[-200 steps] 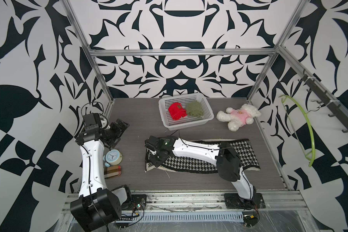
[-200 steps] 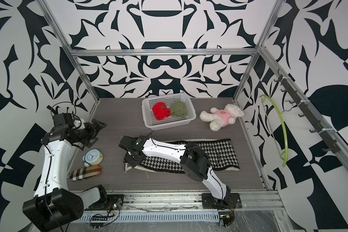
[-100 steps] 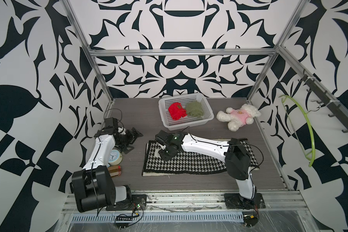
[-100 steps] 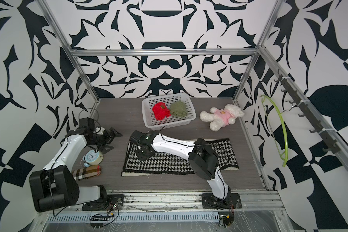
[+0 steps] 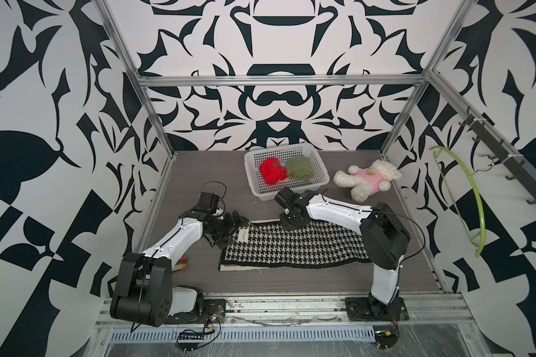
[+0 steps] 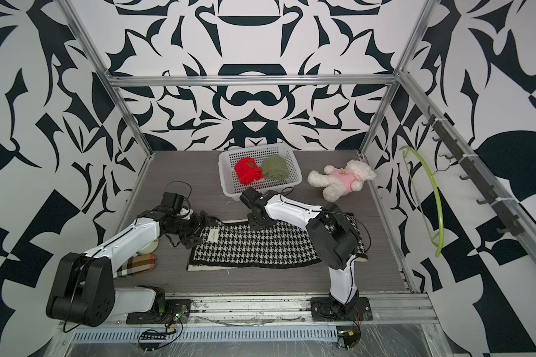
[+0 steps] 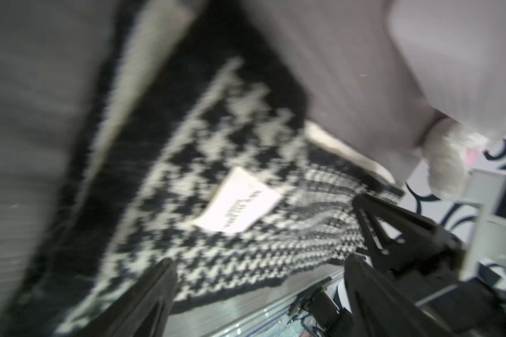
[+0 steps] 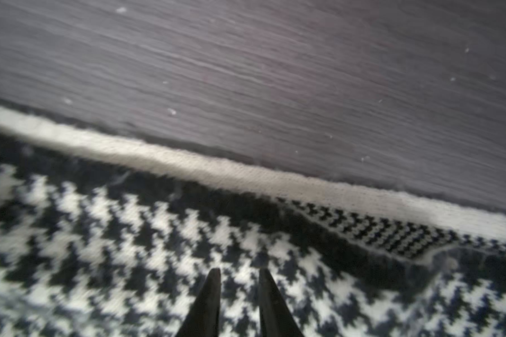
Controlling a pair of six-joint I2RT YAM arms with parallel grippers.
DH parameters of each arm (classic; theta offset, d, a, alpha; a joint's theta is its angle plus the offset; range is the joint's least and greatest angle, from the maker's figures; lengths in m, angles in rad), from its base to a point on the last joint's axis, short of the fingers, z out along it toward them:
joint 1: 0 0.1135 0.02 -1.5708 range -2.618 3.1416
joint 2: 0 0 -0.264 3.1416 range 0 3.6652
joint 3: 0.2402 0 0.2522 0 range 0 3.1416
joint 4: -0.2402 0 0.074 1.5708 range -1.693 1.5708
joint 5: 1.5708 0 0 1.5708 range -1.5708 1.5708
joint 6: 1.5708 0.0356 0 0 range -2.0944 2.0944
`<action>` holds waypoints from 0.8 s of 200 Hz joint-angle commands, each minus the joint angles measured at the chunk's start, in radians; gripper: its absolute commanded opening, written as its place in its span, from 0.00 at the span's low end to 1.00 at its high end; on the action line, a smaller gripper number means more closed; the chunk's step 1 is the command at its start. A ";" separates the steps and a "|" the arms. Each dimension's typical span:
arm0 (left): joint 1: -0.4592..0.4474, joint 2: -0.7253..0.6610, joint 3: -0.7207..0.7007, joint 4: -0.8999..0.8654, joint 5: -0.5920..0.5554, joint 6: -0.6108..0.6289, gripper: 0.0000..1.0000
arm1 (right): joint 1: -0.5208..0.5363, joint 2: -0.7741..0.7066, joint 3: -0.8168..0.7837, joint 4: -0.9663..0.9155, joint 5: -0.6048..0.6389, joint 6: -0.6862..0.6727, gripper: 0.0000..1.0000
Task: Roll up the scarf and place it into the basket
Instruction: Flatten out the scarf at the center of the board, then fold the scarf at the center of the board.
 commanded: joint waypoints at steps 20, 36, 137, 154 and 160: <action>0.000 0.005 -0.080 -0.006 -0.107 -0.045 0.96 | -0.046 0.037 -0.043 0.005 0.169 0.067 0.26; 0.000 -0.002 -0.114 0.005 -0.136 -0.070 0.96 | -0.071 0.023 -0.060 0.018 0.210 0.080 0.26; -0.003 -0.030 0.052 -0.093 -0.109 0.021 0.96 | -0.286 -0.374 -0.215 -0.111 0.358 0.107 0.44; -0.003 -0.031 0.096 -0.107 -0.110 0.052 0.96 | -0.454 -0.407 -0.265 -0.168 0.333 0.141 0.56; -0.003 -0.030 0.109 -0.111 -0.108 0.059 0.96 | -0.523 -0.413 -0.279 -0.194 0.328 0.159 0.57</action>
